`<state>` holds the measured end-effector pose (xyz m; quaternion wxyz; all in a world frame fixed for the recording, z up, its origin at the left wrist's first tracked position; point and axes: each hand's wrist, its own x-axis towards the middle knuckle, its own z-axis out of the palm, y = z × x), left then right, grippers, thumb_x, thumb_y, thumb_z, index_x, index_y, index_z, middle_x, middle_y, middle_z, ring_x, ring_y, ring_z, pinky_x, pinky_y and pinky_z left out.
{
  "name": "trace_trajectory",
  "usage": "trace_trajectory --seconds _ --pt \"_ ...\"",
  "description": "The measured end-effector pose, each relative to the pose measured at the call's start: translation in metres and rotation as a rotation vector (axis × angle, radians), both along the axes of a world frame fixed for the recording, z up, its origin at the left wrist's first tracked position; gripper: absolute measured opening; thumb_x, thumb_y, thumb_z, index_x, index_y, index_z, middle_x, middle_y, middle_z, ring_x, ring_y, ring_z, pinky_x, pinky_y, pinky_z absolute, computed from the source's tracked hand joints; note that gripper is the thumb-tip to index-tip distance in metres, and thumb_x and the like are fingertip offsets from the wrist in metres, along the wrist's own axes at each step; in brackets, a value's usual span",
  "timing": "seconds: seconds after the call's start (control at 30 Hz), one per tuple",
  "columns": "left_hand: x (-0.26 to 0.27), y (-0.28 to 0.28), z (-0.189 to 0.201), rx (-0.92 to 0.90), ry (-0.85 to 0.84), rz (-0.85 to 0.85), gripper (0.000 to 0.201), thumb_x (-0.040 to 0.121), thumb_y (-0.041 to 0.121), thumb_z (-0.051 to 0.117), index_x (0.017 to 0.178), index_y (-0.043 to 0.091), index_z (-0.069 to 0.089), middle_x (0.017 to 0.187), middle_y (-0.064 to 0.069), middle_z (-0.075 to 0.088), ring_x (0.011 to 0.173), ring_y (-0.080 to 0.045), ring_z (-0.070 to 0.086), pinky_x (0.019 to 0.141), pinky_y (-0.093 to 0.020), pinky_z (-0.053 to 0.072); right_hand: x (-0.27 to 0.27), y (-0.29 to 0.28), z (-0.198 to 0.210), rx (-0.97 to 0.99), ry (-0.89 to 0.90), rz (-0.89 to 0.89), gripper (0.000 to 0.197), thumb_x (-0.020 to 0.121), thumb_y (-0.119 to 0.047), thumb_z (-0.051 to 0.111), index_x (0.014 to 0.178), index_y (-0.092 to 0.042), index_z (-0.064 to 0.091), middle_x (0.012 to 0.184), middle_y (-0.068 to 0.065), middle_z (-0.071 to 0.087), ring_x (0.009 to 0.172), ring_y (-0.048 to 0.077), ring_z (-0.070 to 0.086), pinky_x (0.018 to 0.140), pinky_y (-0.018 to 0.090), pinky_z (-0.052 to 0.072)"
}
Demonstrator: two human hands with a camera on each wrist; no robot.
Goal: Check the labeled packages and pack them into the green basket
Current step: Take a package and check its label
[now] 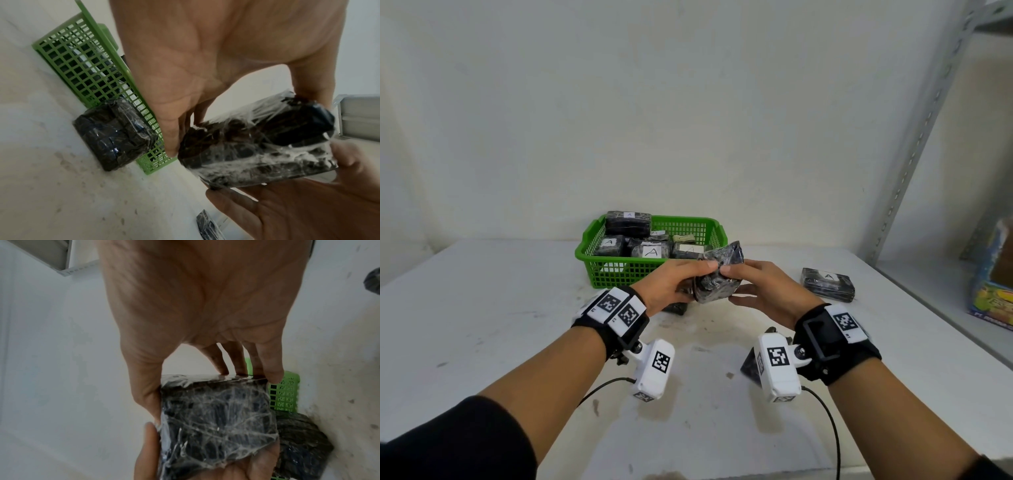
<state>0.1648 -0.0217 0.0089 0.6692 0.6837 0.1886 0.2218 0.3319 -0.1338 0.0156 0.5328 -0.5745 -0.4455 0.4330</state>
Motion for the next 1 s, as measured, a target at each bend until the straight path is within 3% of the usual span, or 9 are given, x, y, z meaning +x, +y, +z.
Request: trace_trajectory --seconds 0.1,0.3,0.4,0.47,0.6,0.7,0.77,0.9,1.0 --pt "0.001 0.002 -0.001 0.021 -0.018 0.038 0.045 0.065 0.044 0.073 0.098 0.013 0.071 0.093 -0.002 0.074 0.089 -0.016 0.068 0.078 -0.03 0.054 -0.003 0.0 0.002 -0.009 -0.013 0.003 0.03 0.093 -0.035 0.072 0.117 -0.016 0.076 0.106 -0.001 0.076 0.094 0.017 0.065 0.095 0.033 0.048" --pt "0.0 0.003 0.001 0.061 0.033 0.061 0.043 0.073 0.038 0.072 0.108 0.013 0.069 0.107 -0.006 0.072 0.101 -0.02 0.066 0.085 -0.031 0.053 -0.002 0.001 0.003 -0.009 -0.035 -0.034 0.039 0.091 -0.039 0.074 0.122 -0.014 0.074 0.112 0.002 0.076 0.101 0.02 0.065 0.098 0.034 0.049" --pt "0.001 0.013 -0.002 0.16 0.032 0.161 0.082 0.055 0.047 0.085 0.125 0.013 0.06 0.12 -0.011 0.068 0.111 -0.025 0.066 0.1 -0.042 0.052 -0.002 -0.001 0.007 -0.049 -0.025 -0.041 0.056 0.083 -0.061 0.075 0.122 -0.02 0.075 0.124 0.005 0.072 0.115 0.028 0.066 0.104 0.042 0.053" --pt "-0.001 0.019 -0.003 0.284 0.083 0.189 0.106 0.047 0.053 0.09 0.138 0.021 0.048 0.128 -0.002 0.063 0.118 -0.018 0.061 0.106 -0.04 0.047 -0.003 -0.002 0.011 -0.091 0.026 -0.069 0.064 0.085 -0.07 0.066 0.123 -0.019 0.073 0.125 0.013 0.07 0.115 0.039 0.068 0.097 0.048 0.059" --pt "-0.006 0.021 -0.006 0.456 0.126 0.126 0.117 0.046 0.048 0.094 0.145 0.038 0.034 0.142 0.007 0.048 0.134 -0.011 0.044 0.111 -0.037 0.041 -0.006 -0.004 0.015 -0.156 0.09 -0.075 0.047 0.1 -0.053 0.058 0.125 -0.014 0.067 0.119 0.016 0.069 0.095 0.035 0.073 0.077 0.043 0.063" --pt "-0.005 0.021 -0.008 0.406 0.082 0.132 0.112 0.053 0.058 0.087 0.148 0.038 0.03 0.148 0.006 0.042 0.136 -0.015 0.043 0.111 -0.042 0.041 -0.009 -0.004 0.013 -0.145 0.107 -0.085 0.036 0.102 -0.04 0.059 0.122 -0.011 0.068 0.102 0.012 0.071 0.081 0.028 0.07 0.07 0.038 0.061" --pt "-0.001 0.018 -0.006 0.288 0.064 0.18 0.102 0.064 0.068 0.076 0.148 0.032 0.031 0.148 0.005 0.044 0.13 -0.017 0.05 0.108 -0.043 0.044 -0.01 -0.003 0.012 -0.133 0.097 -0.087 0.033 0.102 -0.037 0.061 0.119 -0.01 0.069 0.1 0.013 0.071 0.084 0.03 0.07 0.075 0.04 0.062" --pt "0.004 0.017 -0.002 0.159 0.017 0.249 0.049 0.083 0.039 0.075 0.124 0.018 0.061 0.119 -0.004 0.07 0.103 -0.022 0.071 0.093 -0.046 0.056 -0.01 -0.001 0.007 -0.117 0.024 -0.057 0.032 0.1 -0.034 0.065 0.121 -0.01 0.07 0.11 0.016 0.074 0.093 0.029 0.07 0.088 0.044 0.059" --pt "-0.001 0.021 -0.002 0.253 -0.027 0.305 0.051 0.072 0.03 0.086 0.117 0.023 0.065 0.115 0.001 0.072 0.104 -0.02 0.07 0.091 -0.047 0.057 -0.007 -0.004 0.007 -0.132 -0.04 -0.052 0.034 0.098 -0.038 0.067 0.126 -0.018 0.068 0.117 0.013 0.075 0.094 0.029 0.071 0.099 0.05 0.056"
